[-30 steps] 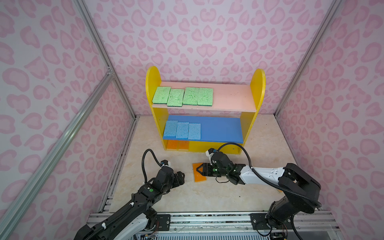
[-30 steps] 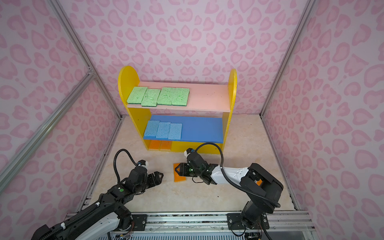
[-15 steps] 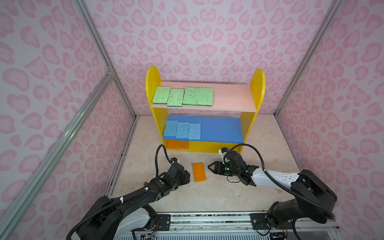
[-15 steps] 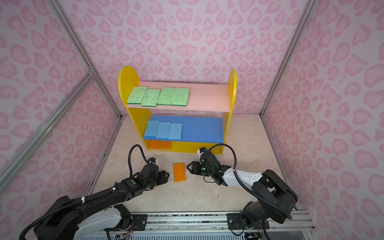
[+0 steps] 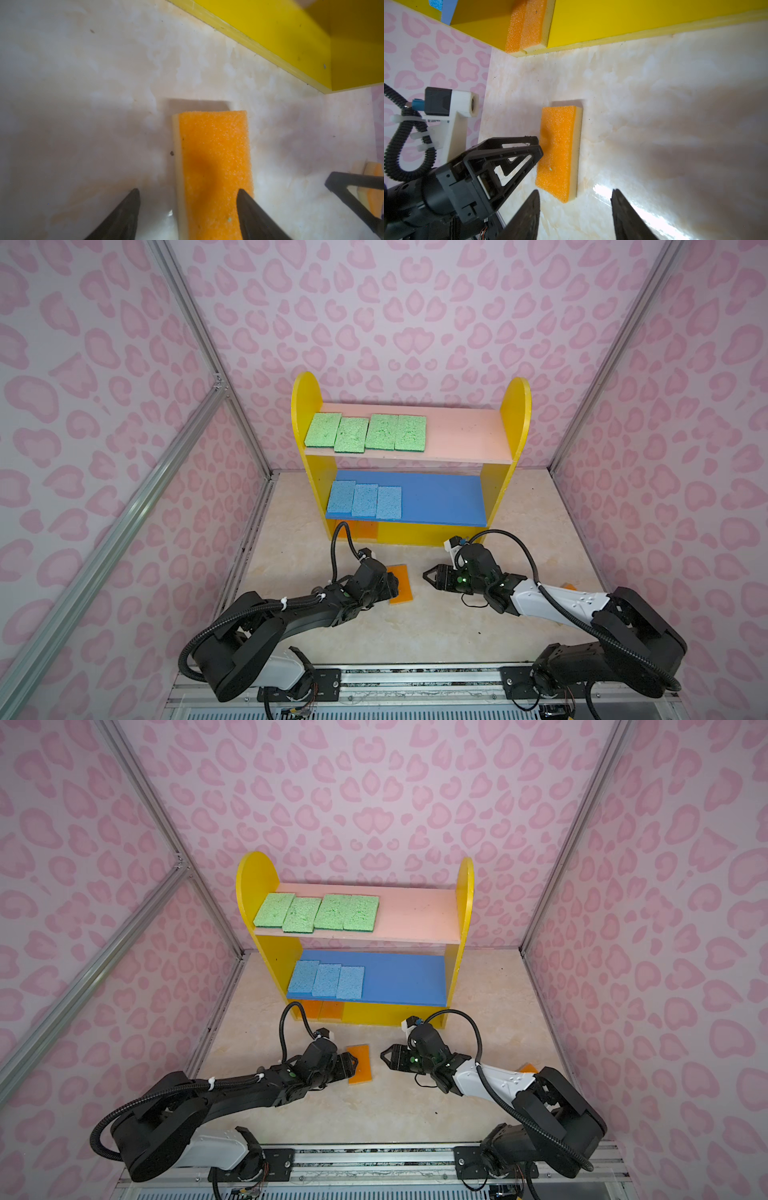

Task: Place and organize the cleaning sponges onto the shelf
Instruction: 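Grasp the orange sponge on the table with the left gripper while the right gripper approaches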

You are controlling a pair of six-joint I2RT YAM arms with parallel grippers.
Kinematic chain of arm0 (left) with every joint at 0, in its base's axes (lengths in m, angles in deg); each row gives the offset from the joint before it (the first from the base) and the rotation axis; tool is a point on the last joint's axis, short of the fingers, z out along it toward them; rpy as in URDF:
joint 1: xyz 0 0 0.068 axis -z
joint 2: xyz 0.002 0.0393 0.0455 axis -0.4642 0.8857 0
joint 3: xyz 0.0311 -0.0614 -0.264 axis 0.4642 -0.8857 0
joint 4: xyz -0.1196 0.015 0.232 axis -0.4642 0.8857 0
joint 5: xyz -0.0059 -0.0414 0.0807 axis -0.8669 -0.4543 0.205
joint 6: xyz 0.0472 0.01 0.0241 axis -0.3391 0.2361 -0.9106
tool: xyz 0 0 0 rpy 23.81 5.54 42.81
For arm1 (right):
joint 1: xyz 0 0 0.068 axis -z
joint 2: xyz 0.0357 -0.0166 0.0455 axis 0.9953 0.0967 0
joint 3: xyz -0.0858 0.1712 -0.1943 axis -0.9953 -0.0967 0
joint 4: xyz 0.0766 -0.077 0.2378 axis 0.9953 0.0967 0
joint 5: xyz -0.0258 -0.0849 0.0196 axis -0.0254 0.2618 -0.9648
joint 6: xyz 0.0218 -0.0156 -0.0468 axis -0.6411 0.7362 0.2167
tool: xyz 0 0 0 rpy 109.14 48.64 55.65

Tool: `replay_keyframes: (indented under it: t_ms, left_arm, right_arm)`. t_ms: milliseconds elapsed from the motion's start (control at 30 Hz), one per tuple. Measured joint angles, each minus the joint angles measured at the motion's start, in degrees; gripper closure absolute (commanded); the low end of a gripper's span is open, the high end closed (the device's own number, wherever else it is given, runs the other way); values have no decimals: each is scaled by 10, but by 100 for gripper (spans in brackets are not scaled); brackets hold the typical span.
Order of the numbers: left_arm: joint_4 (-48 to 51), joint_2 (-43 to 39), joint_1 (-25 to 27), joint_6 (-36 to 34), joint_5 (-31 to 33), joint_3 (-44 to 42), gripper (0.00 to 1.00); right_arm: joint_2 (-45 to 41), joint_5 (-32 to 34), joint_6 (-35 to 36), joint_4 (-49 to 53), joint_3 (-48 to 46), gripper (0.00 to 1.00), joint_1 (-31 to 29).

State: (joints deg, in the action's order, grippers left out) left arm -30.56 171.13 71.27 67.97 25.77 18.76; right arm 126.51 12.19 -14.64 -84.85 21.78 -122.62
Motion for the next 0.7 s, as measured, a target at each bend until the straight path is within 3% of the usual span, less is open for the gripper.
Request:
replay_keyframes:
  t_ms: [367,500,700]
  left_arm:
    - [-45,60,1,10,-11,24,63]
    - [-45,63,2,15,-14,25,79]
    - [-40,54,2,22,-14,21,91]
  right_arm:
    - [-20,-2,16,23,-9,44,8]
    - [-24,-4,17,24,-17,44,9]
    - [-28,-10,13,7,-38,44,2]
